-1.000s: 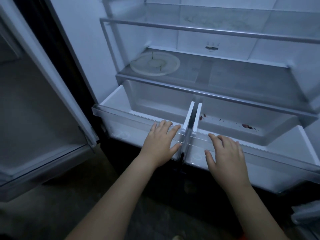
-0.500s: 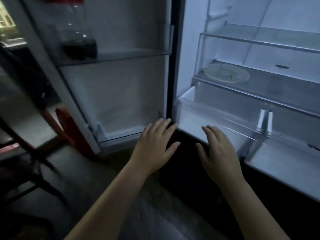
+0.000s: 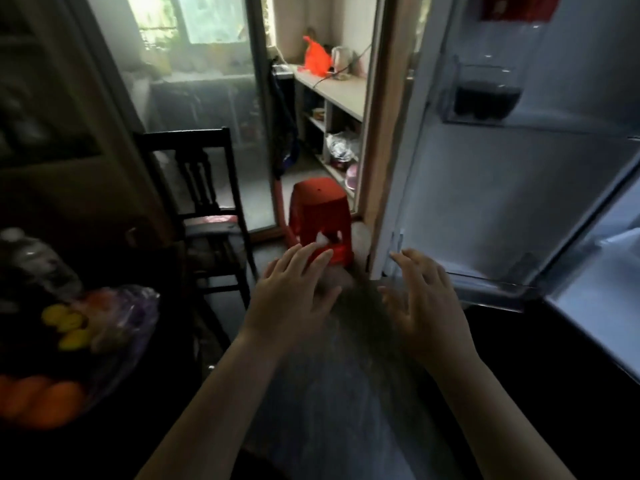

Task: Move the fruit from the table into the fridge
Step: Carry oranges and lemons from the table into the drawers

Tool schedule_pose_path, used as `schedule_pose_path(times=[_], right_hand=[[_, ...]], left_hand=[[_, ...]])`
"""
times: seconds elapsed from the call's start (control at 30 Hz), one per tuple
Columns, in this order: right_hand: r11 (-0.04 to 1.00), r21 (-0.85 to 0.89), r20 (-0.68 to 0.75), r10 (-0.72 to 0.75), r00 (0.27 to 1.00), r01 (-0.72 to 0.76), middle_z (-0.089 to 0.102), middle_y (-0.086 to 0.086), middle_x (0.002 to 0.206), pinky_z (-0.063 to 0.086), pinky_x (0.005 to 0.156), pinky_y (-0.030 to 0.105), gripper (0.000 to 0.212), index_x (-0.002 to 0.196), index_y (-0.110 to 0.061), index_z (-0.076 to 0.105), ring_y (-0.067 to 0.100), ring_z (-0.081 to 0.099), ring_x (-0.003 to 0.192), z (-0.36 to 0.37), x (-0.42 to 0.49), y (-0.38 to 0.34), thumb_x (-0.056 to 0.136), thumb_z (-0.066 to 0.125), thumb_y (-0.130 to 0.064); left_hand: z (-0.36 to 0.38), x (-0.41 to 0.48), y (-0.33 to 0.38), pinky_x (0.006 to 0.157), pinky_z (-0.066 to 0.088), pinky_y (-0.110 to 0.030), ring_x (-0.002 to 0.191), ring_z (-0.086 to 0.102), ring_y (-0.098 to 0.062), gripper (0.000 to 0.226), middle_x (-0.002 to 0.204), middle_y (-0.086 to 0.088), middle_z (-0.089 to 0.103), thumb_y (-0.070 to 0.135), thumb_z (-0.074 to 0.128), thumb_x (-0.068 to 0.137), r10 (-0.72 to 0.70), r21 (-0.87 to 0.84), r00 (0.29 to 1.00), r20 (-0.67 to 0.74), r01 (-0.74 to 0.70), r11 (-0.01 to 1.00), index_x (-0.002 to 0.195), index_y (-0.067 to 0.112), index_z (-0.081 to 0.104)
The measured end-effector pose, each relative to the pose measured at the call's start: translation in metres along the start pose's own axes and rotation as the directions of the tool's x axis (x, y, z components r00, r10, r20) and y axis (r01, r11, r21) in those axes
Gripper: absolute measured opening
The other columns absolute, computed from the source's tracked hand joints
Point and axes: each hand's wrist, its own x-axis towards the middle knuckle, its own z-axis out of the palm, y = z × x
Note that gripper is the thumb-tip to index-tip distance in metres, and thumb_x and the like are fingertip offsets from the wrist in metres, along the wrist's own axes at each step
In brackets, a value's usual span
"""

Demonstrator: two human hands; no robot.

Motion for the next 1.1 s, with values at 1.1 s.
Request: schedule_pose_path(times=[1.1], right_hand=[[0.491,0.524,0.234,-0.869,0.437,0.696,0.051,0.008,0.134,0.041,0.101,0.038,0.055,0.132,-0.012,0.05,0.024,0.045,0.125,0.206,0.166,-0.126,0.088,0.042,-0.044]], left_hand=[[0.023,-0.11,-0.134,0.107,0.031,-0.038,0.135,0.036,-0.022,0.069,0.145,-0.004,0.042,0.06,0.026,0.087,-0.907,0.189,0.389,-0.163,0.914,0.359,0.142,0.02,0.04]])
